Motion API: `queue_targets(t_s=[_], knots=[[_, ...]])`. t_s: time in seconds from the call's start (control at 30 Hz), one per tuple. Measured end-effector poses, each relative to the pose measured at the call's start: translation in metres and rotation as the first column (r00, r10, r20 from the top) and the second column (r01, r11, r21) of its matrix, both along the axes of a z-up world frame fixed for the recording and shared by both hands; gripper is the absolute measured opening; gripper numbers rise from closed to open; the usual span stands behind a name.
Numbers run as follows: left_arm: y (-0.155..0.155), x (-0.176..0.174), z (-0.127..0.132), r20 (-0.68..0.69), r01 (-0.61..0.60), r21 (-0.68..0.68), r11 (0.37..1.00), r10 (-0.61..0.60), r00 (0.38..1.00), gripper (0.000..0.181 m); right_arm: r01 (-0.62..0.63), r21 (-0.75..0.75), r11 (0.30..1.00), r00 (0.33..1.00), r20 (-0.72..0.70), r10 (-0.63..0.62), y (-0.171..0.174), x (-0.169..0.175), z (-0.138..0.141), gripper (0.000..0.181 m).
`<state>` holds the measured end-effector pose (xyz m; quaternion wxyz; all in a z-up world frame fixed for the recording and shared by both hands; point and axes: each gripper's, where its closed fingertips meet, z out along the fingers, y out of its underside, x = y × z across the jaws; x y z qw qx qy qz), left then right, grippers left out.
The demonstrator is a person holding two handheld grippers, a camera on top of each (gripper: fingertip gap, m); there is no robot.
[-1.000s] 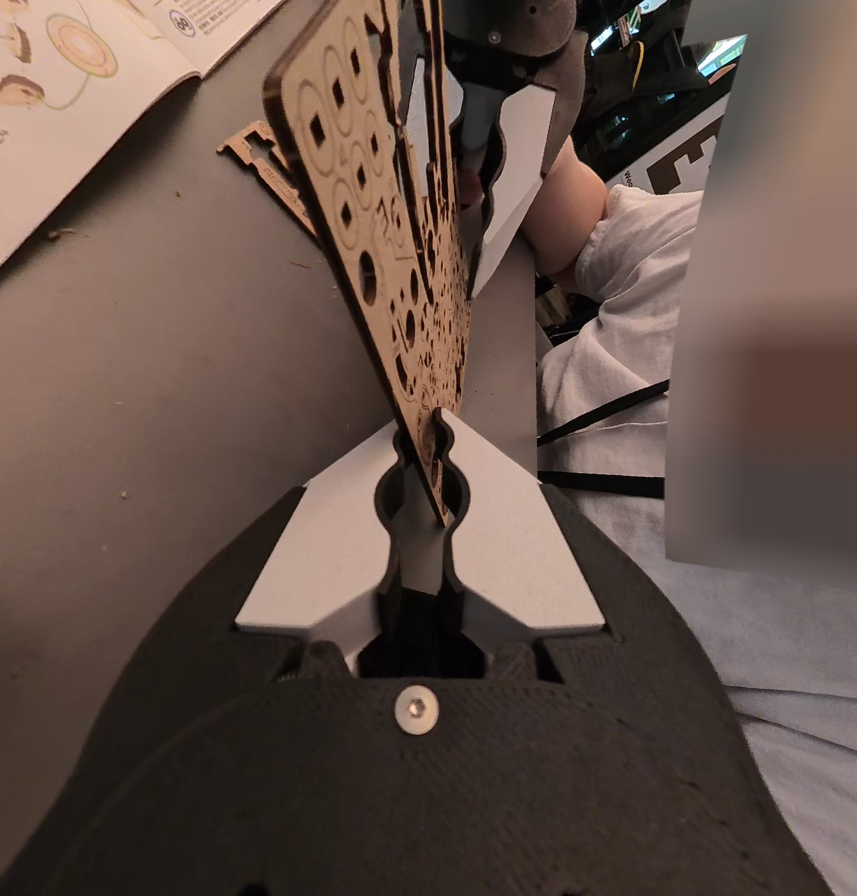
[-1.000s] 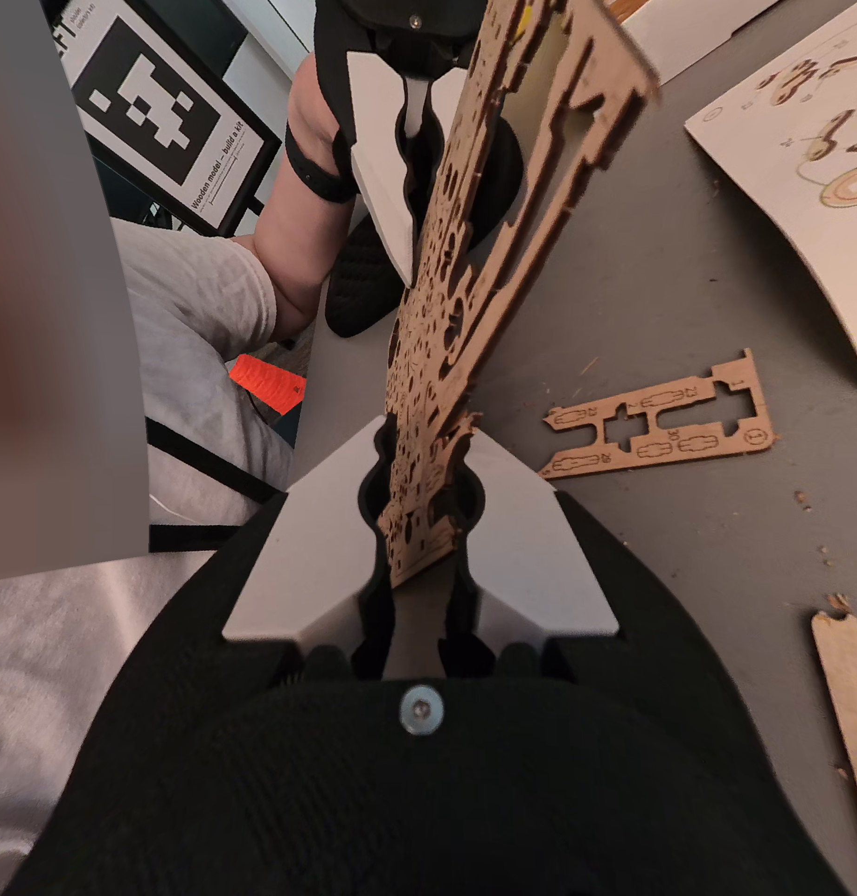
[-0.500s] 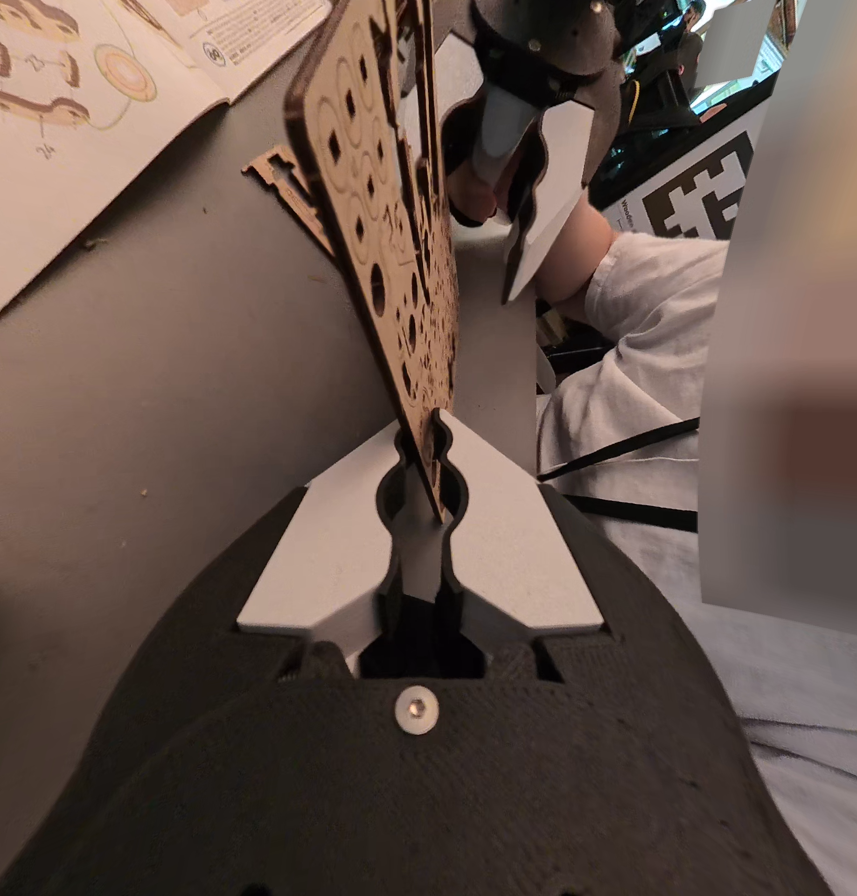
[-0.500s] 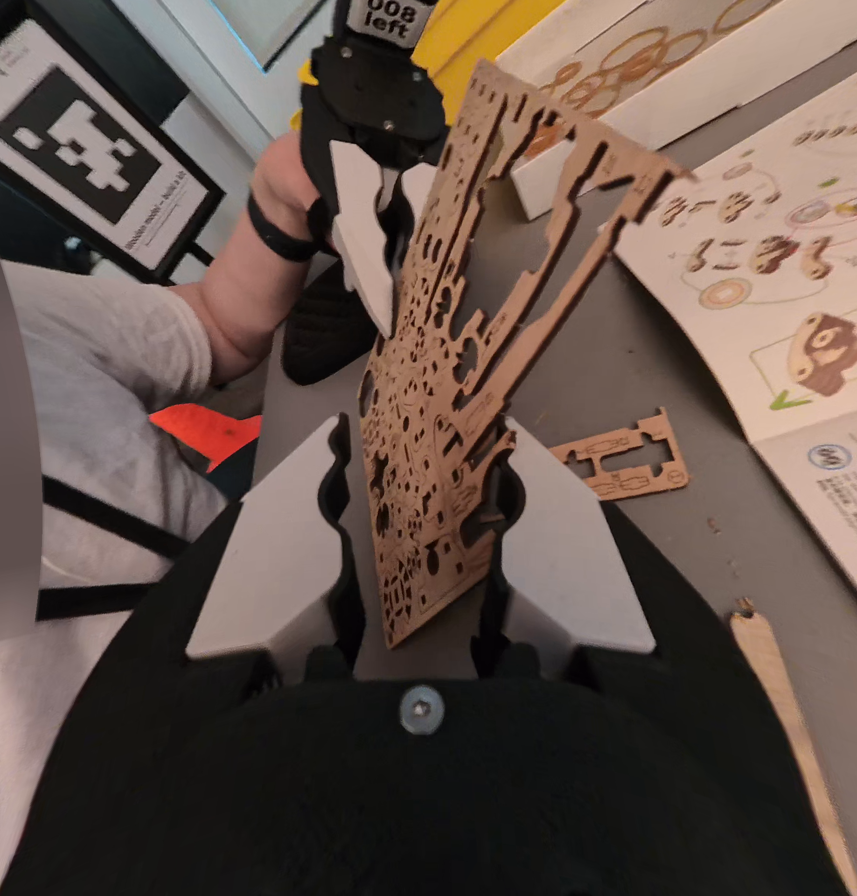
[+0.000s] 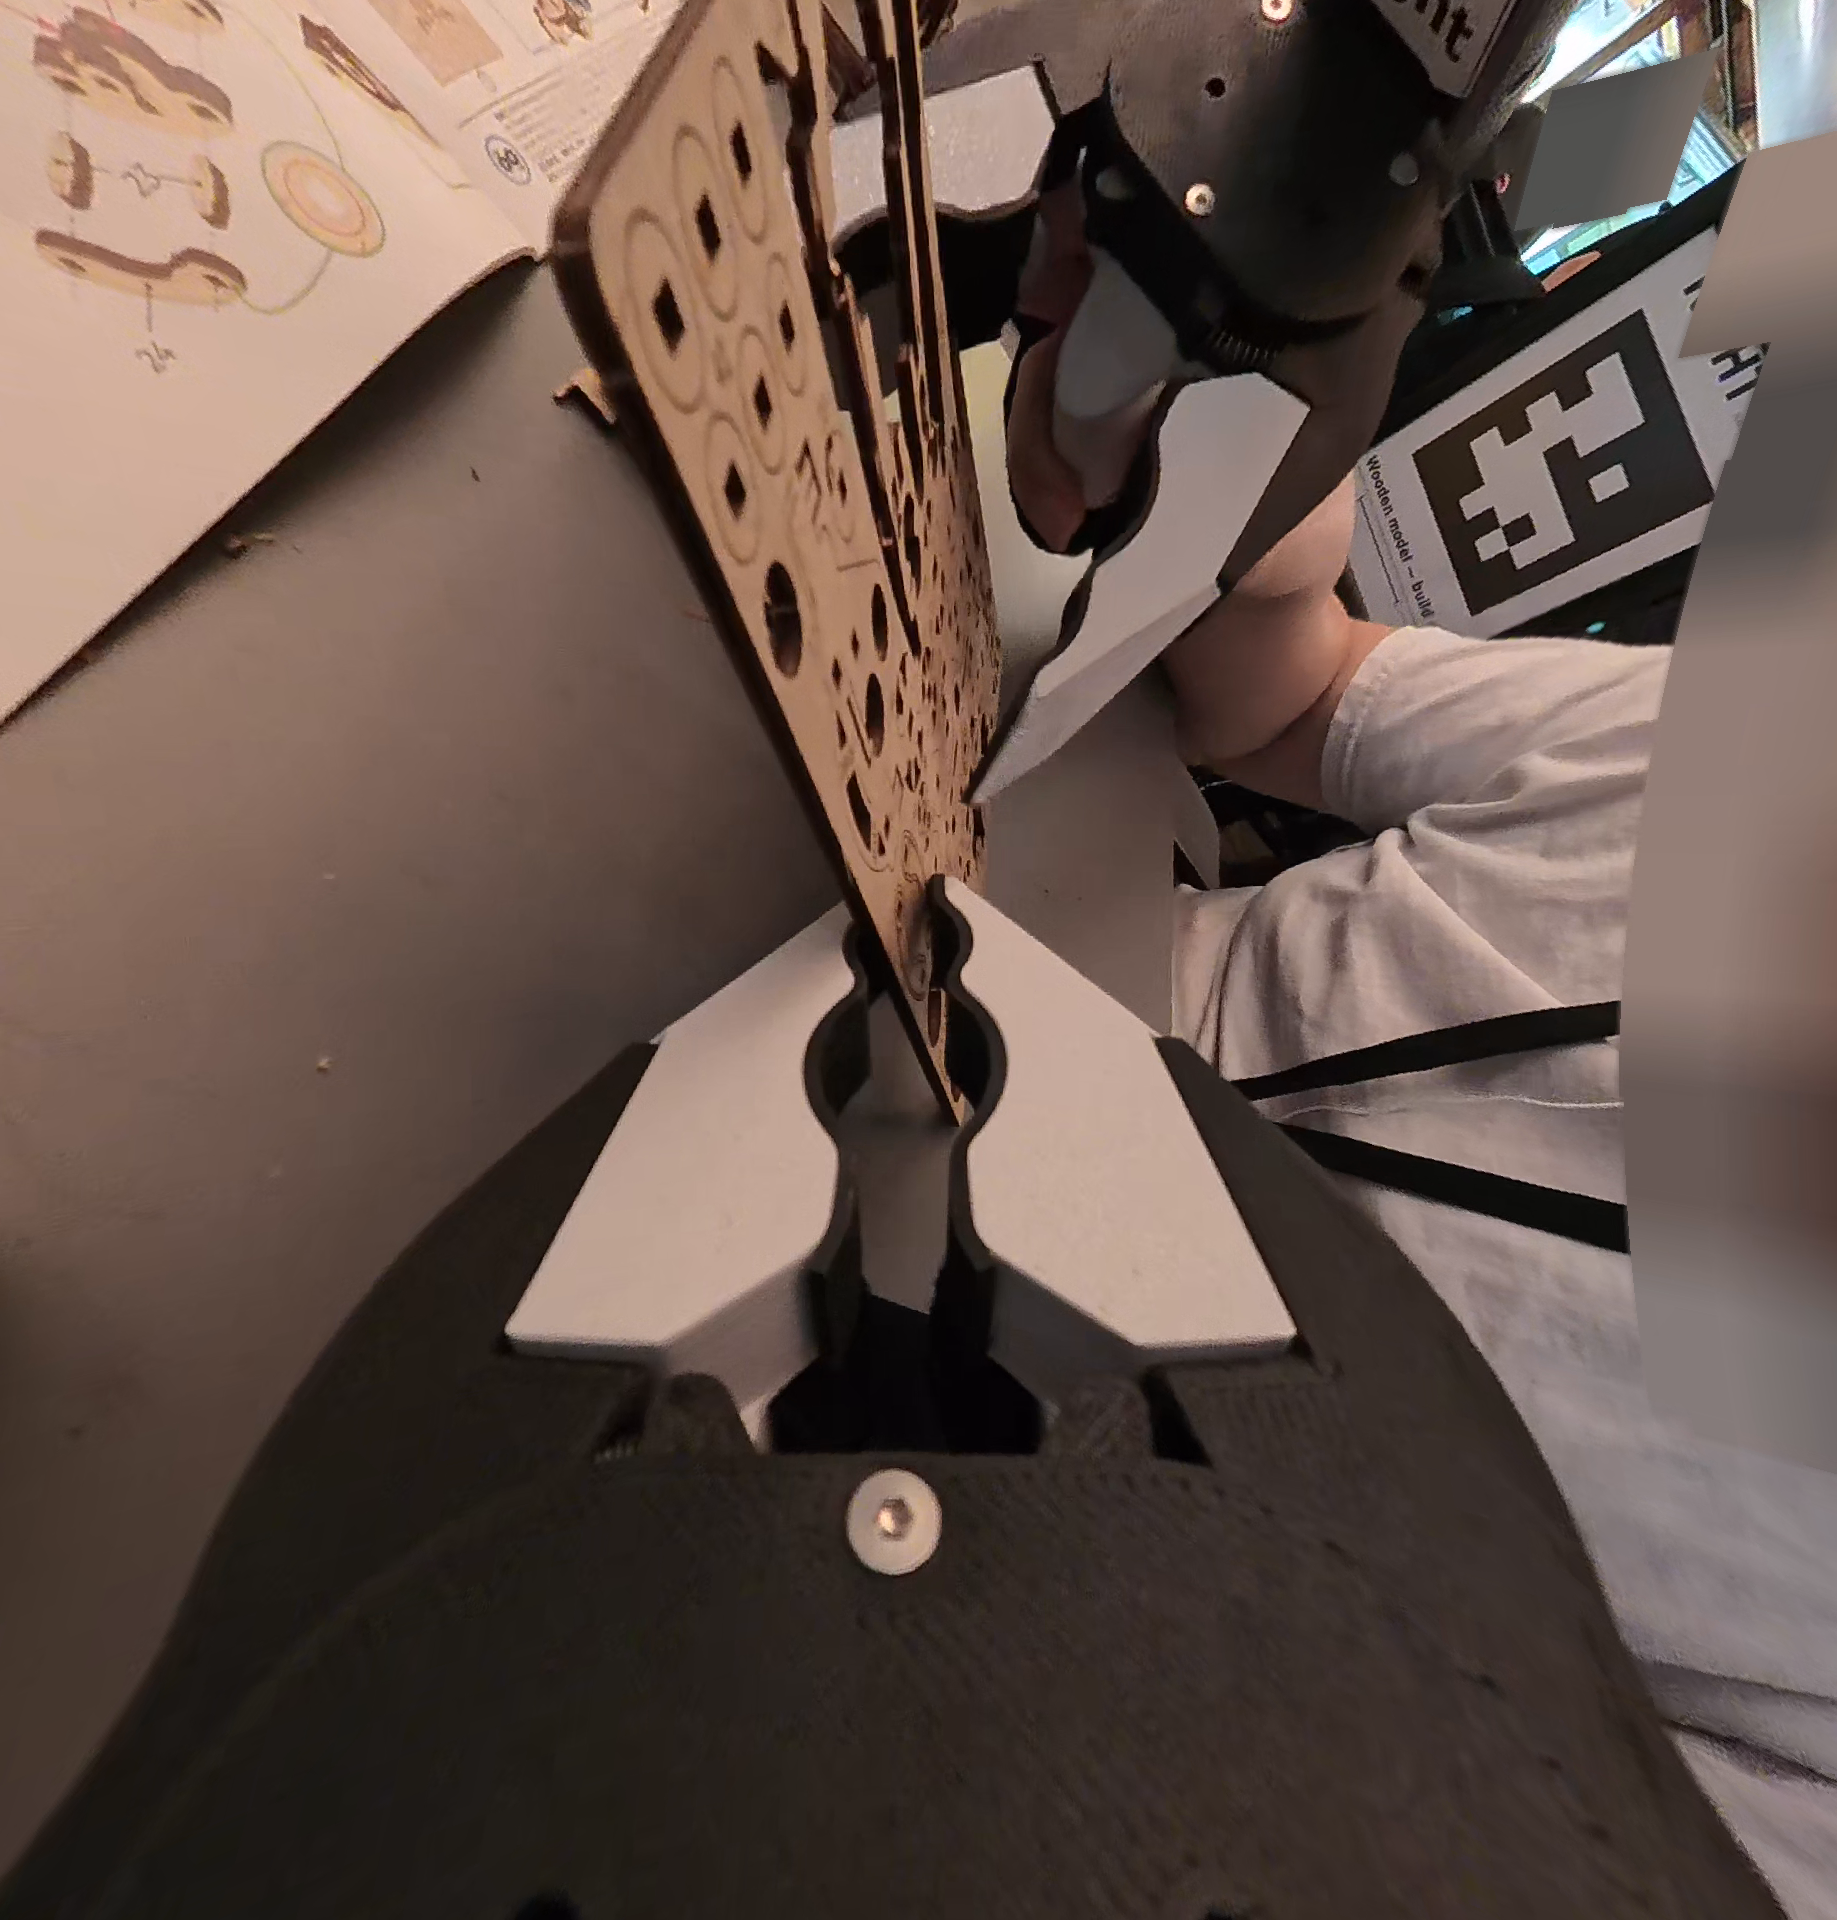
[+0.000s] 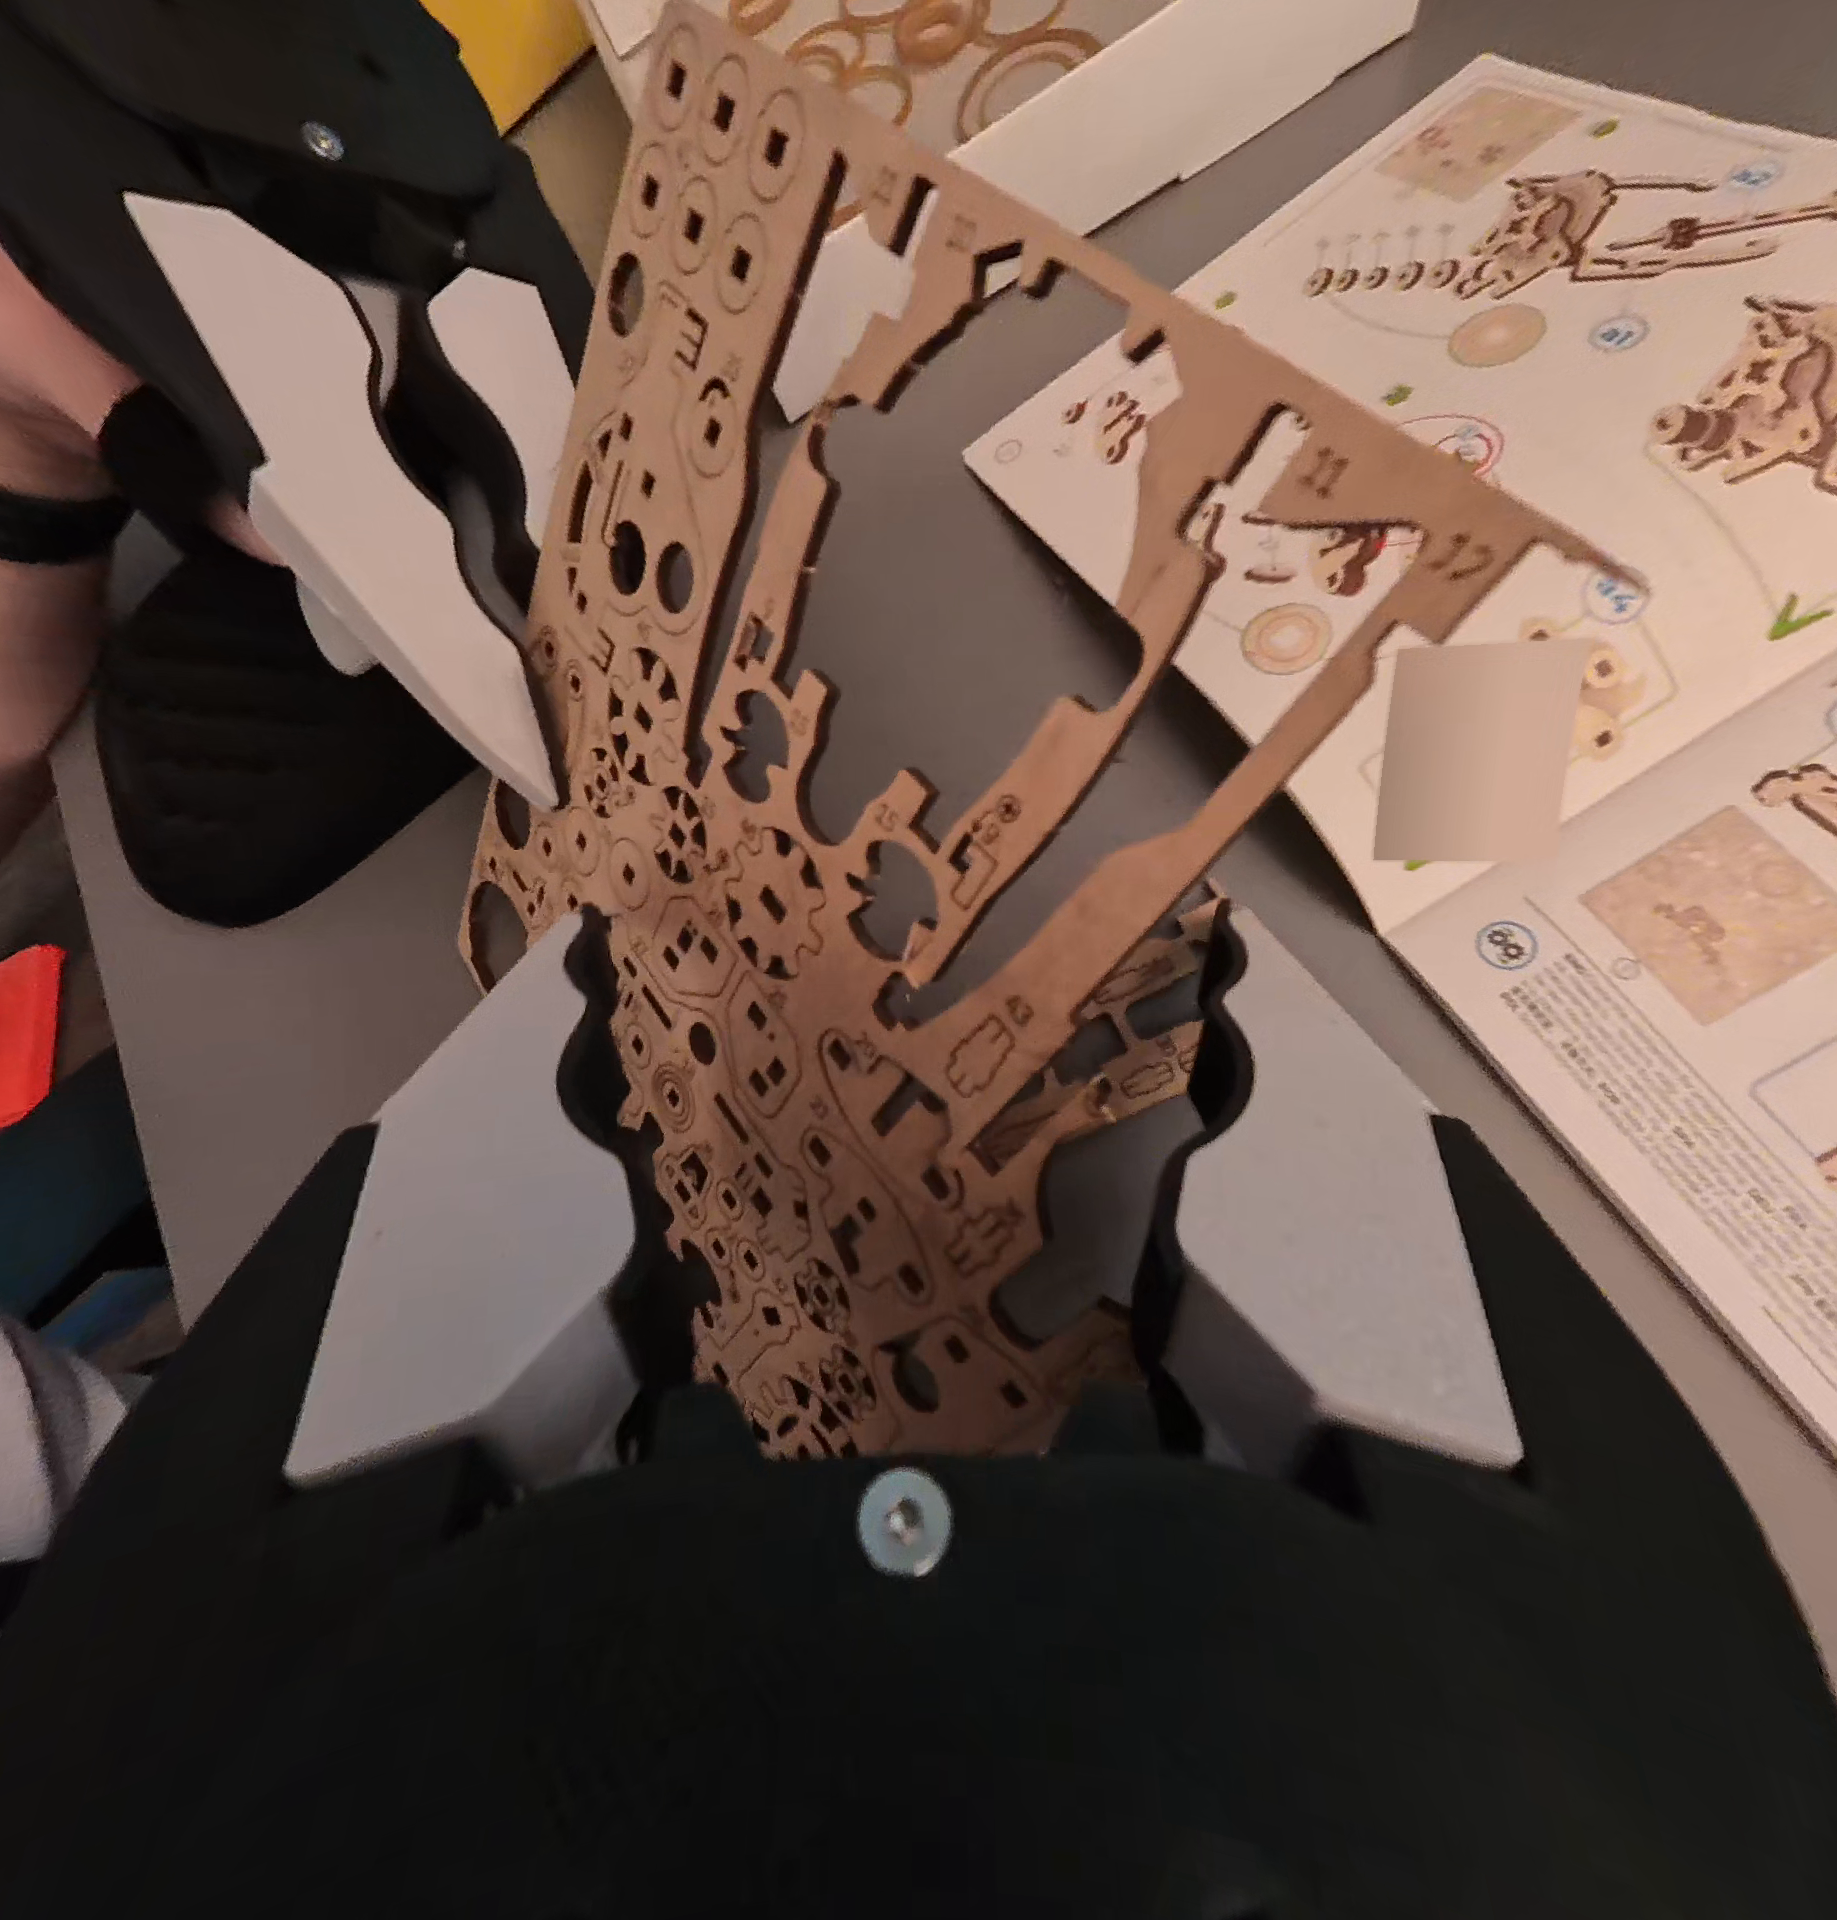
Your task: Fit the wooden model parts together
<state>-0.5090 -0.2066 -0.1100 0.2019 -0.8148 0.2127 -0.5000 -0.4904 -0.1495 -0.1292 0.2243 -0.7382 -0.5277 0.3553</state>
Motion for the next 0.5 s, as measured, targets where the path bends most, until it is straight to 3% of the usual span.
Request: queue_targets(t_s=[0.5], knots=[[-0.0033,0.0035,-0.0047,-0.054,0.026,0.038,0.999,-0.024,0.998,0.007,0.031,-0.003,1.000,0.999,-0.018,-0.031,0.0041,-0.0035,-0.0010,0.109]])
